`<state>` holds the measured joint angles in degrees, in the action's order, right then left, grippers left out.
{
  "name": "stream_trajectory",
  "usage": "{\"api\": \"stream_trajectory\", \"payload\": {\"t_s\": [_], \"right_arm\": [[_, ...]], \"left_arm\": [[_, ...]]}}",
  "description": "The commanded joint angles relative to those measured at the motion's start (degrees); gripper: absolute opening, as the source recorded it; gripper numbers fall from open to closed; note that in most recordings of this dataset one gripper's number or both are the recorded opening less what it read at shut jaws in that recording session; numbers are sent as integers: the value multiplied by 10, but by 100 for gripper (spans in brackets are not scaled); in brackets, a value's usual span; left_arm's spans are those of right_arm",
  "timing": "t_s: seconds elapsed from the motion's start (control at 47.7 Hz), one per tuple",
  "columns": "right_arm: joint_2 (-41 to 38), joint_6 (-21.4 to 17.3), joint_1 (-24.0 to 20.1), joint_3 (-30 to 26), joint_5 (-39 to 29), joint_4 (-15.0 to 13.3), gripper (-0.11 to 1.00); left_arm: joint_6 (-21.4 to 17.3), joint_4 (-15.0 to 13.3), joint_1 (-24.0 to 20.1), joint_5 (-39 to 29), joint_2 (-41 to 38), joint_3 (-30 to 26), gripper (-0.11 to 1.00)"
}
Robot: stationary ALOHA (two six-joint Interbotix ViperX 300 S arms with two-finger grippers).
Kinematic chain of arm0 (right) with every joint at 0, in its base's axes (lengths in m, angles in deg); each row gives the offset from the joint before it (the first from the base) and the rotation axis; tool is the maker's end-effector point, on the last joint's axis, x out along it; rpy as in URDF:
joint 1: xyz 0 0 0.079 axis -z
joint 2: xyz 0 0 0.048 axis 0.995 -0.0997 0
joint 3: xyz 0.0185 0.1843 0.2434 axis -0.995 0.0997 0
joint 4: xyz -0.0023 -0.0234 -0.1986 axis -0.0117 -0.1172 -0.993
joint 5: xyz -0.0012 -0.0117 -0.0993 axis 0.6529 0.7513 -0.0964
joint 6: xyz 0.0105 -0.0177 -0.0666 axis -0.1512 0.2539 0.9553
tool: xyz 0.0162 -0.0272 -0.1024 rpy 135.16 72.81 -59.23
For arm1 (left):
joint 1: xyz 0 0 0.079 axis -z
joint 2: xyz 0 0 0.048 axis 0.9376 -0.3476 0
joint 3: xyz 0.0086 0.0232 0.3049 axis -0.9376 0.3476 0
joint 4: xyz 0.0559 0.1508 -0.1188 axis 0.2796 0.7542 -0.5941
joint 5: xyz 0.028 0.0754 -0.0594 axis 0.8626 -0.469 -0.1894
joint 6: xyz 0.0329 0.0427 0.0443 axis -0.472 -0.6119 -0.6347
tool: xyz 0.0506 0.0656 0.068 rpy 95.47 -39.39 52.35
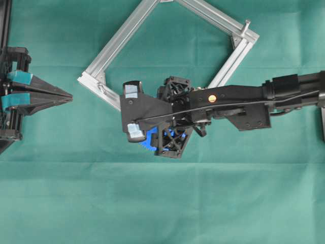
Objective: Find the location of the shaft and insert the gear.
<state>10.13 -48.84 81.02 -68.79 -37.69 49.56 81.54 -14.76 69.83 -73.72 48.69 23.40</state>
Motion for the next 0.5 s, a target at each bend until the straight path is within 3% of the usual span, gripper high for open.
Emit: {"api": "stream_trajectory", "payload": {"t_s": [0.0,0.483], "right_arm": [[4,2,-2,-22,4,0,69],[-18,5,-10,-49,8,0,69]], "left_arm": [[1,-1,-2,3,-4,-15,2],[1,-1,-1,3,-2,-15,2]]}}
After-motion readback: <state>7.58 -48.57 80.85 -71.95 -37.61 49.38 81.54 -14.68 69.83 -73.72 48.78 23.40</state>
